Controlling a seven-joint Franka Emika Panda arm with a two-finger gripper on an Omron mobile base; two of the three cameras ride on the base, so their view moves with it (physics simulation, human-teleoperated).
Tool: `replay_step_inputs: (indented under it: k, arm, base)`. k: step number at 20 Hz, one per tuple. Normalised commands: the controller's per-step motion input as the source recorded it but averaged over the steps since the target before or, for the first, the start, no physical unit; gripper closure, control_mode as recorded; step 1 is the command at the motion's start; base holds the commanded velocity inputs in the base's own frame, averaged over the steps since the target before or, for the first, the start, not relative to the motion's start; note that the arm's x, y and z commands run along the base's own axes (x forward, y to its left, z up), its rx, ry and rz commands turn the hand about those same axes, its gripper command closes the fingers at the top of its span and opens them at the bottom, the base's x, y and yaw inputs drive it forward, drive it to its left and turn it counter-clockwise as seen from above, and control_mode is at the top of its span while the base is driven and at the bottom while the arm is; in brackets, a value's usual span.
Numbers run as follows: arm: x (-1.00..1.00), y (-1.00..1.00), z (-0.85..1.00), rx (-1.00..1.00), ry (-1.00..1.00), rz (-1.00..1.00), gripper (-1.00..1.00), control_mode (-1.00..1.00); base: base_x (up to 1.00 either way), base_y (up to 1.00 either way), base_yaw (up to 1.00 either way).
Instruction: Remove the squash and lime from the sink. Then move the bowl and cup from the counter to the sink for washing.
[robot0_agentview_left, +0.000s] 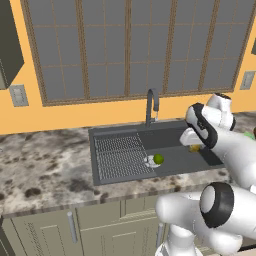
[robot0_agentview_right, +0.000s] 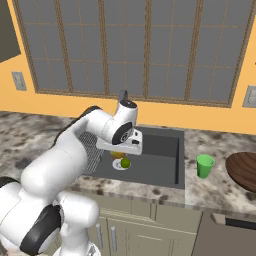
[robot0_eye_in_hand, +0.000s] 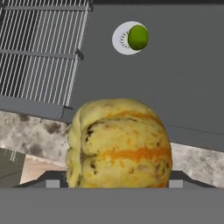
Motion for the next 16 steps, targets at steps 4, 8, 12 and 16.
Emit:
replay_step_inputs:
  k: [4, 8, 12, 16]
  arm:
    - [-0.21, 0.52, 0.18, 0.0, 0.0, 0.0, 1.0, -1.0]
    - [-0.16, 0.56, 0.16, 0.0, 0.0, 0.0, 1.0, -1.0]
    - [-0.14, 0.58, 0.18, 0.0, 0.0, 0.0, 1.0, -1.0]
    - [-0.09, 0.62, 0.15, -0.02, 0.0, 0.0, 1.0, -1.0]
  base:
    - [0.0, 0.0, 0.0]
    - [0.0, 0.0, 0.0]
    - [0.0, 0.0, 0.0]
    - [0.0, 0.0, 0.0]
